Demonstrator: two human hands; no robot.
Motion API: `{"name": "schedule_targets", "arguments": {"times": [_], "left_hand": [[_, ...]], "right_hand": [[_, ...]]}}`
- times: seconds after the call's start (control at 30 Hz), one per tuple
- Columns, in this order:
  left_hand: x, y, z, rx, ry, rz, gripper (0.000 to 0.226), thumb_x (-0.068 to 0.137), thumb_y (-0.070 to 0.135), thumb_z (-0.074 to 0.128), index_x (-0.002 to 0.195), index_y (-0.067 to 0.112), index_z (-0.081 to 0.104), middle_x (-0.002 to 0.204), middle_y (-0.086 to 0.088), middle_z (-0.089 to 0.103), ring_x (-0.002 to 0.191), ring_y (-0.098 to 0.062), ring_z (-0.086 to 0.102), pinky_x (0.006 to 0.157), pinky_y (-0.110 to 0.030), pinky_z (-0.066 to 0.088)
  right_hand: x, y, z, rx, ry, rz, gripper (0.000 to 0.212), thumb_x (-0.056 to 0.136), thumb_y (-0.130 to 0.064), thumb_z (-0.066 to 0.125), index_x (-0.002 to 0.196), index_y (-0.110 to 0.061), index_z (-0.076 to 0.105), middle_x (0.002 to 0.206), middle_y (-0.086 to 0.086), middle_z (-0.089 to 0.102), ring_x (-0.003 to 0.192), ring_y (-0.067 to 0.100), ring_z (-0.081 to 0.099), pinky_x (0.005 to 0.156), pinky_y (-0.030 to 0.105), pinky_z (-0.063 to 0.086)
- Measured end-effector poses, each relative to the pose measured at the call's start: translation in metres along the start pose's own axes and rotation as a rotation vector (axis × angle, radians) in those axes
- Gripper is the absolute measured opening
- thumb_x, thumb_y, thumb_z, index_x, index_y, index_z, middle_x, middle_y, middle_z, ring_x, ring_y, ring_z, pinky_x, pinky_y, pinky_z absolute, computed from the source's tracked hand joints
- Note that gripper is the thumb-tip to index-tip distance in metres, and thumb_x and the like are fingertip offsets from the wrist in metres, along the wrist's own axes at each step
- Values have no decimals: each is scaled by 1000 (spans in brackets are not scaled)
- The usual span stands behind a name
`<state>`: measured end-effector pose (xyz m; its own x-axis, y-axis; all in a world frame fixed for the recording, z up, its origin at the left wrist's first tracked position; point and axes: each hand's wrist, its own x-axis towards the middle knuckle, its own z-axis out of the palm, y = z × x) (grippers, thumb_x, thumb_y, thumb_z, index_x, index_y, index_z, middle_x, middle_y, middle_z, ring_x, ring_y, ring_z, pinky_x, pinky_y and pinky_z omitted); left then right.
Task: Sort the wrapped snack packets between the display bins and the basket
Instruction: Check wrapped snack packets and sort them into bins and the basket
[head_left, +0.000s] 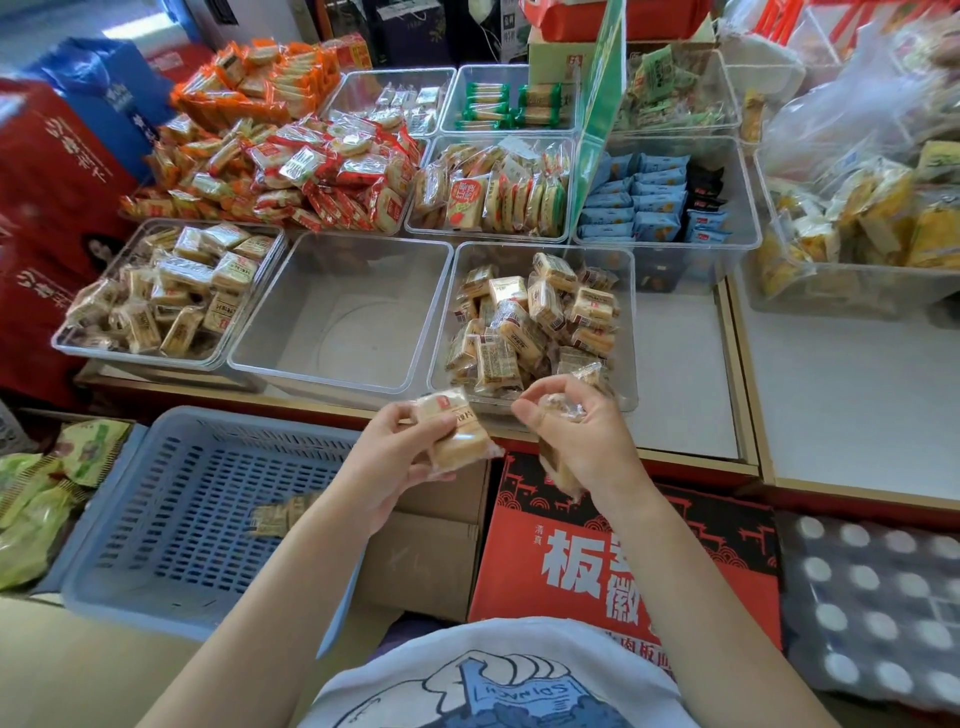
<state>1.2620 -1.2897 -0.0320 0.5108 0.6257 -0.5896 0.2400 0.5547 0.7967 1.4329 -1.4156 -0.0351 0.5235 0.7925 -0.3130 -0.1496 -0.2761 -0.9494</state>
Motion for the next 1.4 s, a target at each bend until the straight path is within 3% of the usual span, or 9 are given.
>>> {"name": "schedule_targets", "arguments": {"times": [0.07,0.17,0.27,0.47,0.7,1.07,1.2,1.3,1.4], "left_hand": [[1,-1,2,-82,32,15,68,75,25,78,131,-2,51,117,-22,71,97,-29,76,62,-28,61],[1,1,5,-144,42,40,84,71,30,85,140,-2,47,126,-26,66,97,-30,76,63,-28,61],[0,3,4,-163,52,22,95,68,28,85,149,20,35,134,-26,58,97,-34,75,64,-33,62],[0,1,5,443,-12,264,57,86,68,52,138,44,55,151,12,44,135,-10,47,103,-34,49],[-4,3,12,462,-126,443,42,78,17,82,119,19,70,106,1,77,98,-17,74,85,-35,62],[-2,6,17,352,-167,329,41,76,21,79,114,13,66,103,-10,77,96,-31,75,78,-41,63],[0,9,21,325,-213,167,47,79,31,73,123,22,56,103,-10,77,93,-29,76,72,-42,61],[1,8,24,330,-251,128,47,84,22,73,127,21,53,100,-10,78,91,-28,76,71,-39,61],[6,5,23,332,-71,167,39,89,17,74,124,22,55,98,-6,79,89,-27,77,79,-48,63]], "right_hand": [[-2,3,8,-16,-95,6,19,84,-34,82,93,-25,68,83,22,65,60,45,47,54,57,47],[0,12,18,-116,-129,-46,18,82,-37,84,87,-35,66,94,-3,67,82,14,61,75,30,49],[1,12,21,-147,-108,-82,19,89,-31,78,77,-36,63,84,-9,63,75,-6,61,65,8,42],[-3,2,16,13,-43,8,16,93,-32,73,82,-22,70,93,2,73,93,17,66,88,33,53],[-3,-4,13,90,-54,25,13,92,-31,74,83,-24,68,90,10,71,85,23,70,76,36,60],[3,-10,-3,-129,-79,-58,9,92,-27,74,85,-32,72,101,-16,71,104,2,63,97,38,49],[1,-17,-4,-120,-7,-62,3,95,-21,71,92,-19,72,91,12,73,89,36,65,82,57,53],[6,-9,-10,-80,26,-19,7,94,-20,72,91,-26,74,91,-12,74,88,4,68,91,43,57],[13,-4,-14,43,-53,34,32,94,-18,72,122,-33,66,113,-1,73,90,13,75,87,30,59]]}}
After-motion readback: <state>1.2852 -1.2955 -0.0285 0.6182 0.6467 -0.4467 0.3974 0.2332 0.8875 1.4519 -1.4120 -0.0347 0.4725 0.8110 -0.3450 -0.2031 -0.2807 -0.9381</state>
